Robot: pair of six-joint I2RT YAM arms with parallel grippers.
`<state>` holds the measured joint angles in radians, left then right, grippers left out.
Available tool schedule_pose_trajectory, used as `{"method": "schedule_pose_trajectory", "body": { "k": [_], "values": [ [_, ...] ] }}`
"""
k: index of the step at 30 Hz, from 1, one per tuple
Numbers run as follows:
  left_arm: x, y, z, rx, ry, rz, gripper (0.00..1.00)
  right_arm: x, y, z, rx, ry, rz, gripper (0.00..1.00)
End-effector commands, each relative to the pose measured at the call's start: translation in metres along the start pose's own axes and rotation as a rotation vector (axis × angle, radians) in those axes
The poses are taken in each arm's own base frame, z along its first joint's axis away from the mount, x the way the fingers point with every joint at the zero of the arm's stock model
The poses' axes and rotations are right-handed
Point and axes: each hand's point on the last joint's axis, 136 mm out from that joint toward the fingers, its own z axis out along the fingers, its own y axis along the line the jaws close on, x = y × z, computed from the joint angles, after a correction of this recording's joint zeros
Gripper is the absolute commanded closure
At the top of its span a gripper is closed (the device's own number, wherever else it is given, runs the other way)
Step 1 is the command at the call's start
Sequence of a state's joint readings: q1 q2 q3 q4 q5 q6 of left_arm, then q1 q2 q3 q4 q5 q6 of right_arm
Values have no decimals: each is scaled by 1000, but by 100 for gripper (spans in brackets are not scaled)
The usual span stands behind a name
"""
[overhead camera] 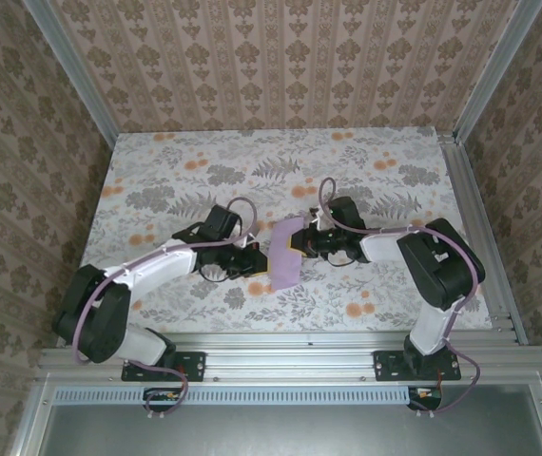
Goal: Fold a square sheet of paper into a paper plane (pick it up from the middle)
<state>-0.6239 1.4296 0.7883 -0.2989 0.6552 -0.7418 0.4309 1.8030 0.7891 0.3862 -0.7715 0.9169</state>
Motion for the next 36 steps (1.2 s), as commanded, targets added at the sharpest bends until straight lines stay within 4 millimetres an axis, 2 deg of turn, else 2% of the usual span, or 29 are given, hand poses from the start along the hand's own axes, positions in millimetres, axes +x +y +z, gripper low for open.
{"method": "schedule_pose_trajectory", "body": {
  "k": [1, 6, 14, 18, 22, 28, 33, 36],
  "values": [
    [-8, -7, 5, 5, -5, 50, 100, 3, -4, 7, 17, 35, -45, 86],
    [-16, 0, 13, -38, 0, 53, 100, 6, -16, 11, 59, 53, -54, 86],
    [-17, 7, 16, -93, 10, 52, 100, 7, -19, -3, 170, 62, -98, 71],
    [-14, 10, 15, -114, 12, 49, 100, 7, -22, -17, 250, 68, -118, 62],
    [-11, 13, 14, -137, 9, 47, 100, 5, -24, -34, 298, 60, -128, 56],
    [-9, 8, 18, -140, 0, 55, 100, 11, -25, -56, 354, 69, -134, 54],
    [-8, 7, 22, -142, -13, 53, 100, 28, -45, -78, 436, 65, -113, 52],
    [-8, 9, 24, -141, -18, 47, 100, 30, -45, -89, 435, 28, -97, 51]
  ]
}}
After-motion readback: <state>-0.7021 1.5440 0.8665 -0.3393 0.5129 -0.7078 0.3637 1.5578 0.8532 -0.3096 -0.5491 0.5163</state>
